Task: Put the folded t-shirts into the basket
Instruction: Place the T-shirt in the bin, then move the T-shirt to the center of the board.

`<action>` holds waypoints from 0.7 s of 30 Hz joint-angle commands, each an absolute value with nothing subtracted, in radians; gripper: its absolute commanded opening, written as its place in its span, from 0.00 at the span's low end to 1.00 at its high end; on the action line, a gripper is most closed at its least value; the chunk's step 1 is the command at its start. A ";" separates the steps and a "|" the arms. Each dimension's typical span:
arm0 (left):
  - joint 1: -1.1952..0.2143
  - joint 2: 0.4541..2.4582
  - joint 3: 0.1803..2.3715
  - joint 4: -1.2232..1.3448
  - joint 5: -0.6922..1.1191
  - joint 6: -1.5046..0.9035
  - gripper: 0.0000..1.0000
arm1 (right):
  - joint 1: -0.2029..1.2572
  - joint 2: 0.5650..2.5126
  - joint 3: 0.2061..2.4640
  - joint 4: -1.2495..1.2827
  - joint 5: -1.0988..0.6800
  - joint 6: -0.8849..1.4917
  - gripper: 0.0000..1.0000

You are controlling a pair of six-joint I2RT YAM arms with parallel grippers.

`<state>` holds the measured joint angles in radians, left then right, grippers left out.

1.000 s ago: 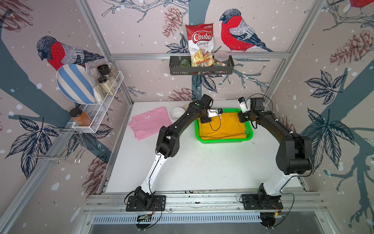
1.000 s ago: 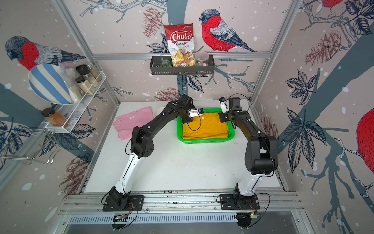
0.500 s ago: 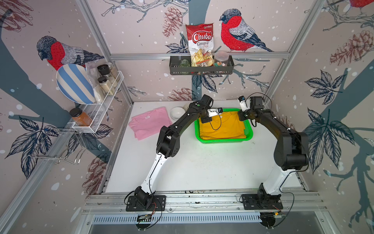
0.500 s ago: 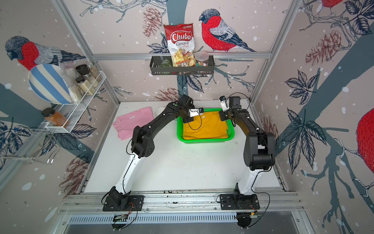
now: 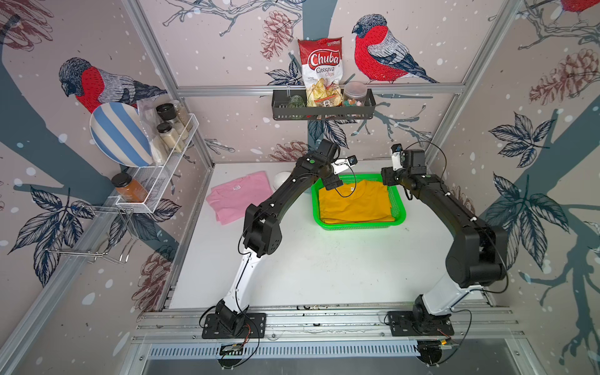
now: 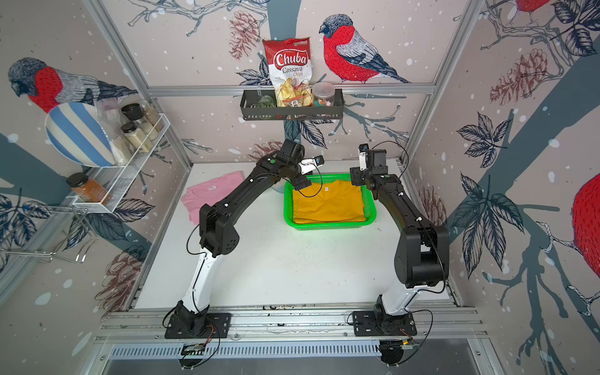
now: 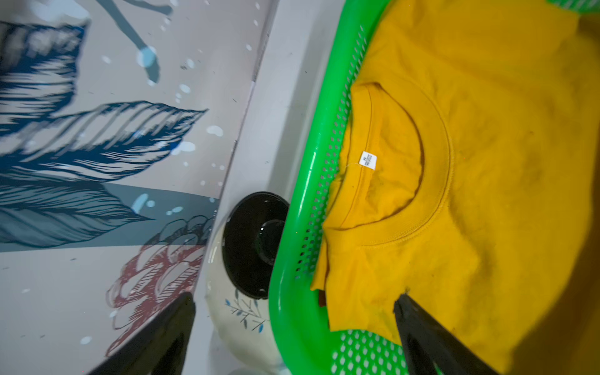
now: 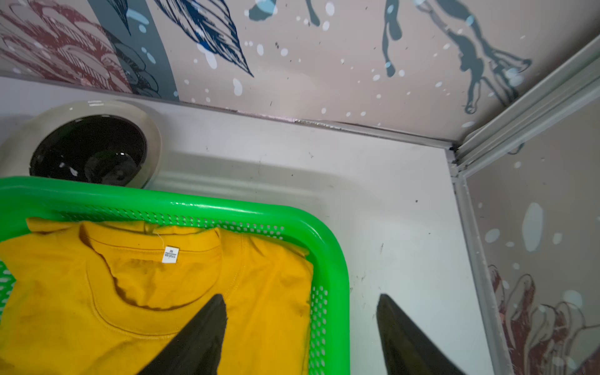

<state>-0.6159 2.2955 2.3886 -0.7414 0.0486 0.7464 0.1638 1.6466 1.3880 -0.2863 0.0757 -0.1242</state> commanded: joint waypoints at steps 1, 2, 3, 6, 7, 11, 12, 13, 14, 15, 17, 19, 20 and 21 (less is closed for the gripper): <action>-0.602 2.223 2.390 -0.776 0.050 0.674 0.95 | 0.208 1.581 1.382 -0.354 0.228 -0.040 0.71; -0.596 2.201 2.389 -0.791 0.053 0.633 0.95 | 0.235 1.553 1.362 -0.355 0.234 -0.035 0.71; -0.589 2.176 2.386 -0.805 0.048 0.591 0.95 | 0.257 1.526 1.332 -0.347 0.255 -0.025 0.73; -0.570 2.100 2.340 -0.822 -0.034 0.488 0.95 | 0.346 1.426 1.236 -0.267 0.294 -0.017 0.80; -0.565 2.071 2.305 -0.817 -0.066 0.468 0.95 | 0.381 1.397 1.215 -0.249 0.298 -0.018 0.82; -0.523 1.932 2.112 -0.785 -0.176 0.418 0.95 | 0.543 1.311 1.139 -0.162 0.290 -0.100 1.00; -0.509 1.902 2.067 -0.776 -0.239 0.383 0.95 | 0.589 1.296 1.119 -0.135 0.291 -0.146 1.00; -0.498 1.876 2.033 -0.774 -0.320 0.348 0.95 | 0.638 1.288 1.102 -0.113 0.291 -0.193 1.00; -0.483 1.856 1.996 -0.774 -0.373 0.343 0.95 | 0.692 1.285 1.092 -0.090 0.285 -0.233 1.00; -0.464 1.830 1.948 -0.764 -0.412 0.346 0.95 | 0.742 1.289 1.088 -0.078 0.284 -0.267 1.00; -0.407 1.764 1.834 -0.718 -0.443 0.331 0.95 | 0.831 1.310 1.092 -0.075 0.284 -0.335 1.00; -0.333 1.718 1.731 -0.678 -0.419 0.287 0.95 | 0.911 1.343 1.095 -0.070 0.296 -0.404 1.00; -0.298 1.704 1.688 -0.658 -0.415 0.267 0.95 | 0.950 1.361 1.095 -0.060 0.301 -0.430 1.00; -0.262 1.698 1.655 -0.642 -0.411 0.251 0.95 | 0.978 1.380 1.095 -0.048 0.309 -0.443 1.00</action>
